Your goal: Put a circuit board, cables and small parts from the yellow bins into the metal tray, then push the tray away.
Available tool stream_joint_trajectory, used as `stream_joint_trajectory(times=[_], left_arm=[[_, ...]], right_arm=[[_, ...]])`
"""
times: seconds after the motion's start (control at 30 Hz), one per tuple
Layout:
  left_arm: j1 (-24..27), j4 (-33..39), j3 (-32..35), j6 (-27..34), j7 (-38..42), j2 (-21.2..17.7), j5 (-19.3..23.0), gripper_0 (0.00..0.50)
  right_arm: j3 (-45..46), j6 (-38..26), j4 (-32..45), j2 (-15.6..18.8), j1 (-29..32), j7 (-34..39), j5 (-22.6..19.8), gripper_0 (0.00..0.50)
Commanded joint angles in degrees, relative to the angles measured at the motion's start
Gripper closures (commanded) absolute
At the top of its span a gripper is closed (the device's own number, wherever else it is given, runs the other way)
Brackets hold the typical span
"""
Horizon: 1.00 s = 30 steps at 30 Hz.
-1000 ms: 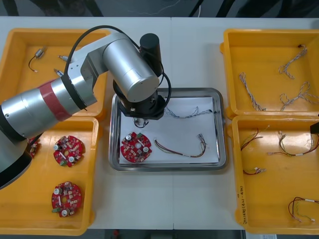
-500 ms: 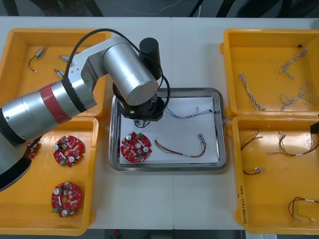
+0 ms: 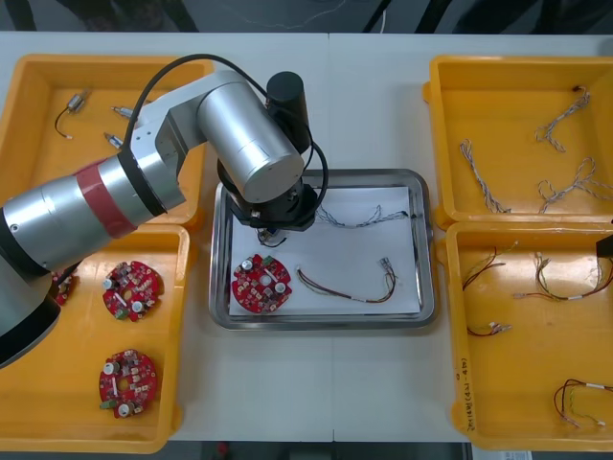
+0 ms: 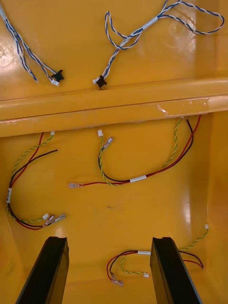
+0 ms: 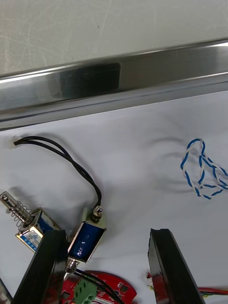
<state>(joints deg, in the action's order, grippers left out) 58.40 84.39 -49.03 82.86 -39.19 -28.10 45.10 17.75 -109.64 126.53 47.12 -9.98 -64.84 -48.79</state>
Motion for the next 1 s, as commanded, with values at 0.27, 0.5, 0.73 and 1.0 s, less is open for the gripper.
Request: stream_joint_trajectory(times=[0.27,0.5,0.73,1.0], left_arm=[[-0.04,6.49,12.55,10.66,-3.09,-1.87,2.36,0.000],[-0.04,10.45,20.55,19.89,-4.85,-2.13,2.89,0.000],[-0.12,13.00,29.78,27.14,-12.67,-3.98,4.29,0.000],[-1.09,15.54,35.67,27.14,-20.40,-8.29,5.35,0.000]], right_arm=[[-0.61,-0.36,1.70,-0.45,0.31,-1.35,0.10,0.000],[-0.52,-0.36,1.70,-0.37,0.05,-1.61,0.54,0.000],[-0.52,-0.36,1.62,-0.28,-1.10,-1.61,-0.34,0.000],[-1.66,-0.36,1.62,2.62,-4.17,-1.17,-5.97,0.000]])
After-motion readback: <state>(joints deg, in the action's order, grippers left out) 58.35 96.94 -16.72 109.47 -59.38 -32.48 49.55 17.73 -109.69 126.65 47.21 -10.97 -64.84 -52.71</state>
